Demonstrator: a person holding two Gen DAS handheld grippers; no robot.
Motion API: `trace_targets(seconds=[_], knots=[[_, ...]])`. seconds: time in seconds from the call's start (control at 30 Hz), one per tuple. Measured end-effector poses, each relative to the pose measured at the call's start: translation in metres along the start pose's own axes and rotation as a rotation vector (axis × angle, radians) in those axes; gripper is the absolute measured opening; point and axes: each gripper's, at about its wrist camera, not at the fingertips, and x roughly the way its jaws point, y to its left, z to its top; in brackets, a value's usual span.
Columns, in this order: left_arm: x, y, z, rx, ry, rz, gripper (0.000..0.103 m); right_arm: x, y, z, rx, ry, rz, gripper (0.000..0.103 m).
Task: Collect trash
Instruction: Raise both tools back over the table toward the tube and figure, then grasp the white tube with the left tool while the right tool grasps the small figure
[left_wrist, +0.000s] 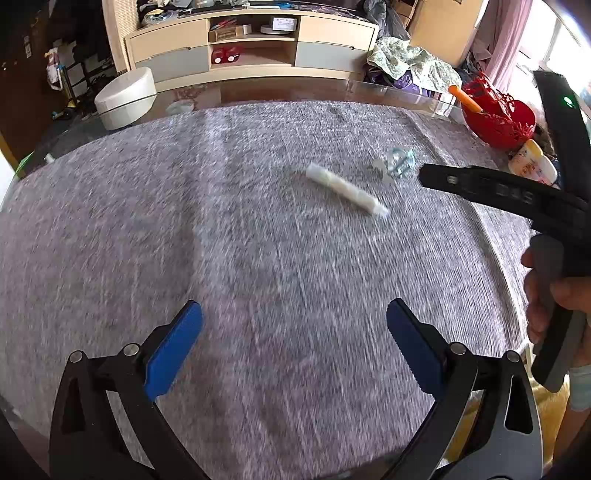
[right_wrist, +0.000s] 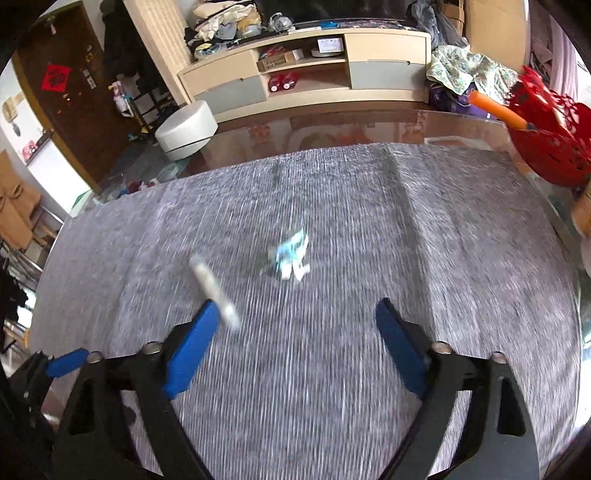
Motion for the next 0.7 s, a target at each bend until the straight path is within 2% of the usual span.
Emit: trace_targets(seconds=[0.13,0.2,0.33,0.53,0.7], knots=[[0.016,-0.004,0.017,0.005,0.004,-0.009,0.095,0.020,0.002,0.012,-0.006,0.018,0.003,0.063],[0.023,-0.007,0.024,0.006,0.007,-0.015,0.095,0.029,0.002,0.015,-0.011,0.030,0.008,0.054],[0.038,-0.013,0.038,0.008,0.012,-0.021,0.095,0.039,-0.002,0.018,-0.012,0.042,0.031,0.020],[0.058,-0.024,0.060,-0.005,0.013,-0.053,0.095,0.033,-0.015,0.032,-0.021,-0.007,0.019,0.017],[0.077,-0.037,0.073,0.000,0.019,-0.049,0.095,0.031,-0.028,0.041,-0.009,-0.021,0.009,0.017]])
